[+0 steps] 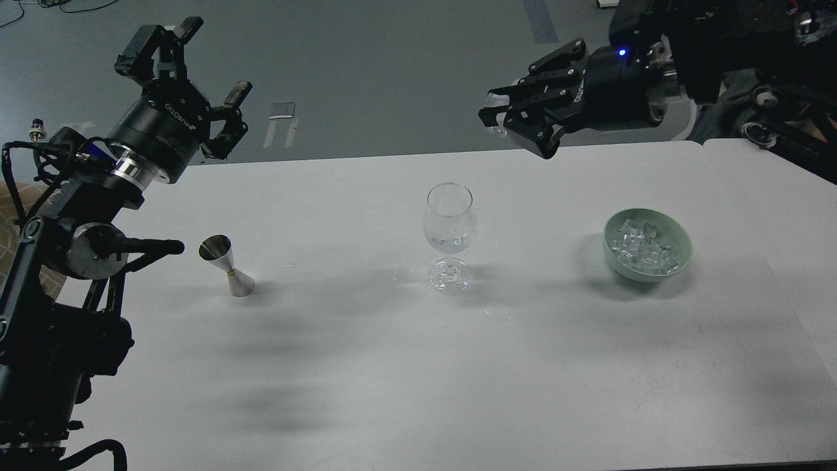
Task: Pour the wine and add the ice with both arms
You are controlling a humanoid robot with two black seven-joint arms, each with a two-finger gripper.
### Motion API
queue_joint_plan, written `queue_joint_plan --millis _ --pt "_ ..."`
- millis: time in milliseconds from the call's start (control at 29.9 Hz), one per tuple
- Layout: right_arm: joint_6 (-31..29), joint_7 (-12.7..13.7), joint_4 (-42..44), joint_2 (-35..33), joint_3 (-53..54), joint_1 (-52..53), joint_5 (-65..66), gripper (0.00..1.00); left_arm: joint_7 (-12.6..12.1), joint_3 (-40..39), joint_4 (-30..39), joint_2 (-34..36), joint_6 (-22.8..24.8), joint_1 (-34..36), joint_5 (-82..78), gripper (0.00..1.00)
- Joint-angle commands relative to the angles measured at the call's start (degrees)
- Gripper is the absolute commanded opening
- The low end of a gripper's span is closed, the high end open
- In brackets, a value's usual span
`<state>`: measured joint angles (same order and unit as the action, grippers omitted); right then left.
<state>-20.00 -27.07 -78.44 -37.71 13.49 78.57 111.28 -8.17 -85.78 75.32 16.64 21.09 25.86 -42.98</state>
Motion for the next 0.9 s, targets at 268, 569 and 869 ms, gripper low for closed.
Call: queue_joint_plan --millis 268,569,869 --pt "-4.1 -0.5 5.6 10.1 -6.3 2.6 0.1 0.00 -0.4 0.0 1.6 -0.4 -0.1 -0.5 0.0 0.98" --pt "-4.0 -0.5 11.7 16.3 -8.6 3.4 0.0 0.00 -0.4 -0.1 1.6 -0.3 -0.1 -0.5 0.0 0.98" --pt "-4.0 -0.4 12.5 16.3 -8.8 3.4 0.0 0.09 -0.3 -0.1 1.6 -0.4 -0.1 -0.5 0.1 0.97"
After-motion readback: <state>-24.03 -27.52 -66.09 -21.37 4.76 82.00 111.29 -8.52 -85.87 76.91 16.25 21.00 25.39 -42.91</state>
